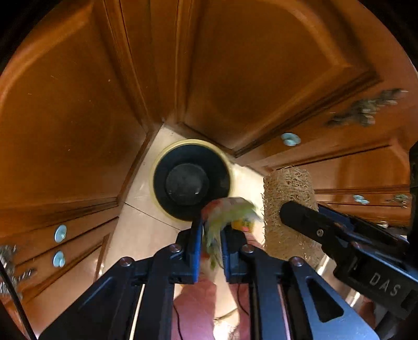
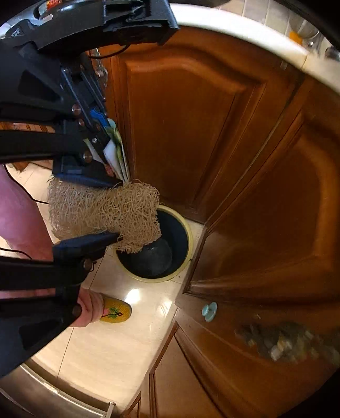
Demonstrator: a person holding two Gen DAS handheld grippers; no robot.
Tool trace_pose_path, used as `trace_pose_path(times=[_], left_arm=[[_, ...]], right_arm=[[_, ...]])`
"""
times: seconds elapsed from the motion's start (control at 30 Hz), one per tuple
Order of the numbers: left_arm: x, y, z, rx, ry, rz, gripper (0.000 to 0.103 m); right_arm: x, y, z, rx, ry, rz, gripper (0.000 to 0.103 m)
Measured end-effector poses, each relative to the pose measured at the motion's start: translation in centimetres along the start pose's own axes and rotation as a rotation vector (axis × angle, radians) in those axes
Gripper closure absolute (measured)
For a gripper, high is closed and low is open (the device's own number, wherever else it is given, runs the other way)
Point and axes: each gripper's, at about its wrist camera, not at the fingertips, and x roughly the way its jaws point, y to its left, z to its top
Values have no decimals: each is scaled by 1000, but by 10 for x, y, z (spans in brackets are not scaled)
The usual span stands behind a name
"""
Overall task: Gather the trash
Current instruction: 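Open both tools over the bin to drop wrapper and noodle nest, then raise both tools back toward the counter trash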
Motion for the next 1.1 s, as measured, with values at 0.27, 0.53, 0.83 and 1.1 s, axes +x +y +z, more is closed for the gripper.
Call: trace_pose_path(times=[0.27,0.53,0.83,1.1], left_arm=[[37,9,17,34,-1,45,55],[33,20,21,0,-10,71,46],[-15,19,9,-4,-61,85,40],[-94,10,-6,-24,-132,35,35]], right_arm=[[43,-20,17,56,34,24,60],[45,-19,27,74,17,22,52],[18,7,26,-31,-12,-62,51],[-53,35,6,-68,-46,-60,51]])
